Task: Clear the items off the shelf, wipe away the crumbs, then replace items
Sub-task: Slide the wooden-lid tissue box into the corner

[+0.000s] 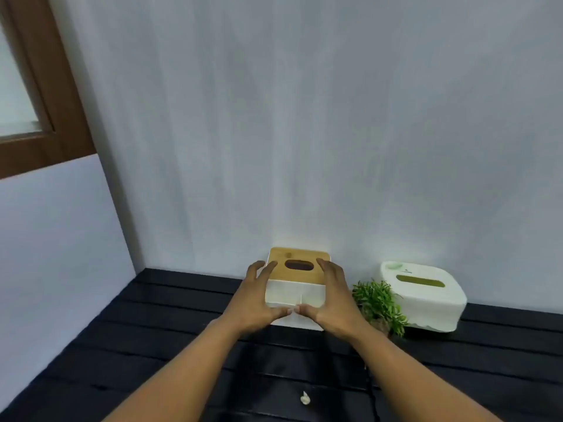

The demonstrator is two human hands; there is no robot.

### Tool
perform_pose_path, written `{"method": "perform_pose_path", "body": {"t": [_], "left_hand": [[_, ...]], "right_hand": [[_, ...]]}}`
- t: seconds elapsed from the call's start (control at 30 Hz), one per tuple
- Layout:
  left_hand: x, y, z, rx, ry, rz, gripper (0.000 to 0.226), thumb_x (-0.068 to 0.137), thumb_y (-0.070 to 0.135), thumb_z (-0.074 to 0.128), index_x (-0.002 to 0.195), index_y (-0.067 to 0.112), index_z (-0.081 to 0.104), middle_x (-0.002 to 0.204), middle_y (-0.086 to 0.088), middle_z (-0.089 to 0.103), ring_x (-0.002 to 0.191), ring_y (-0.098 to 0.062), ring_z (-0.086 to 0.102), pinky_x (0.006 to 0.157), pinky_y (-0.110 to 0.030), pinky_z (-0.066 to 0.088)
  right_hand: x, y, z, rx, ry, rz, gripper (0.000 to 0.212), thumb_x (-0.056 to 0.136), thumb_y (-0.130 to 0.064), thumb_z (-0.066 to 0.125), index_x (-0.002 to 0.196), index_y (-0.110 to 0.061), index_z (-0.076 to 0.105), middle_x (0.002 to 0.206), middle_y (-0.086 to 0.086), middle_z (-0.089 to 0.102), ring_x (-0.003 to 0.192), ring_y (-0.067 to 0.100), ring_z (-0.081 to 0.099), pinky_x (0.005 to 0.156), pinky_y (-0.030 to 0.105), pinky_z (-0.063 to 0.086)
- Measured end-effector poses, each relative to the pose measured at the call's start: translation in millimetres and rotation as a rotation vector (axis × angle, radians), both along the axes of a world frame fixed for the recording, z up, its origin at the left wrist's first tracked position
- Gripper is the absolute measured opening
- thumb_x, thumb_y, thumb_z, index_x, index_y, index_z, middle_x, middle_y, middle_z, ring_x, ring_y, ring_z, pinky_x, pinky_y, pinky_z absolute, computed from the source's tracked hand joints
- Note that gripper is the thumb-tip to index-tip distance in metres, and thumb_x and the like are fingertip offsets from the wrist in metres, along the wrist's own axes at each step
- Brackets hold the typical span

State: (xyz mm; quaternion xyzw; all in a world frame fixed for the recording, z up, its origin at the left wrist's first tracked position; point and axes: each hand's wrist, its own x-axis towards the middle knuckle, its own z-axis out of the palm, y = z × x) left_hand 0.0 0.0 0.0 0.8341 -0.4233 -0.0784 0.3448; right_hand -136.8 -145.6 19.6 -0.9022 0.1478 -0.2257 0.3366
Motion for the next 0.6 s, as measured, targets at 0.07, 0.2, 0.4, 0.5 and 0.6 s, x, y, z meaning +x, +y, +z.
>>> {"method": "perform_pose_path", "body": {"t": [0.07, 0.2, 0.4, 0.5, 0.6], "left_hand": [[7.2, -6.1, -4.8, -0.022, 0.022, 0.008, 0.104, 0.067, 0.056, 0.077, 0.148, 0.031, 0.017, 0.152, 0.011, 0.01, 0.132, -0.018, 0.038, 0.104, -0.031, 0.039], [21.8, -15.9, -25.3, 0.023, 0.023, -0.006, 0.101, 0.067, 0.05, 0.079, 0.148, 0.033, 0.02, 0.151, 0.011, 0.009, 0.129, -0.019, 0.04, 0.103, -0.03, 0.04], [29.7, -20.2, -48.9, -0.051, 0.043, -0.027, 0.099, 0.067, 0.044, 0.081, 0.145, 0.044, 0.019, 0.152, 0.01, 0.02, 0.13, -0.012, 0.037, 0.101, -0.024, 0.035], [30.8, -17.7, -49.2, -0.057, 0.017, -0.034, 0.098, 0.069, 0.045, 0.08, 0.145, 0.044, 0.019, 0.154, 0.01, 0.02, 0.134, -0.012, 0.034, 0.102, -0.024, 0.031], [38.9, -5.8, -43.9, -0.037, -0.002, -0.027, 0.099, 0.069, 0.045, 0.08, 0.146, 0.043, 0.018, 0.155, 0.01, 0.019, 0.137, -0.013, 0.031, 0.106, -0.026, 0.029]], "right_hand": [[6.9, -0.7, -5.3, 0.017, 0.01, -0.008, 0.093, 0.064, -0.044, 0.082, 0.111, -0.079, 0.009, 0.13, -0.017, 0.021, 0.12, 0.001, 0.028, 0.097, 0.024, 0.032], [18.2, -16.5, -43.9, -0.059, 0.048, -0.113, 0.106, 0.057, -0.051, 0.081, 0.143, -0.034, 0.021, 0.152, -0.01, 0.007, 0.138, 0.015, 0.025, 0.105, 0.03, 0.036], [16.5, -24.7, -75.8, 0.011, 0.008, -0.143, 0.099, 0.063, -0.036, 0.084, 0.141, -0.037, 0.023, 0.149, -0.007, 0.017, 0.133, 0.013, 0.03, 0.1, 0.02, 0.029], [18.4, -19.0, -77.7, 0.016, -0.007, -0.164, 0.097, 0.065, -0.035, 0.084, 0.14, -0.041, 0.022, 0.149, -0.008, 0.022, 0.13, 0.012, 0.035, 0.096, 0.021, 0.032], [27.4, -5.9, -76.6, -0.026, -0.001, -0.191, 0.097, 0.065, -0.038, 0.082, 0.14, -0.041, 0.021, 0.149, -0.009, 0.023, 0.127, 0.015, 0.041, 0.094, 0.028, 0.042]]}}
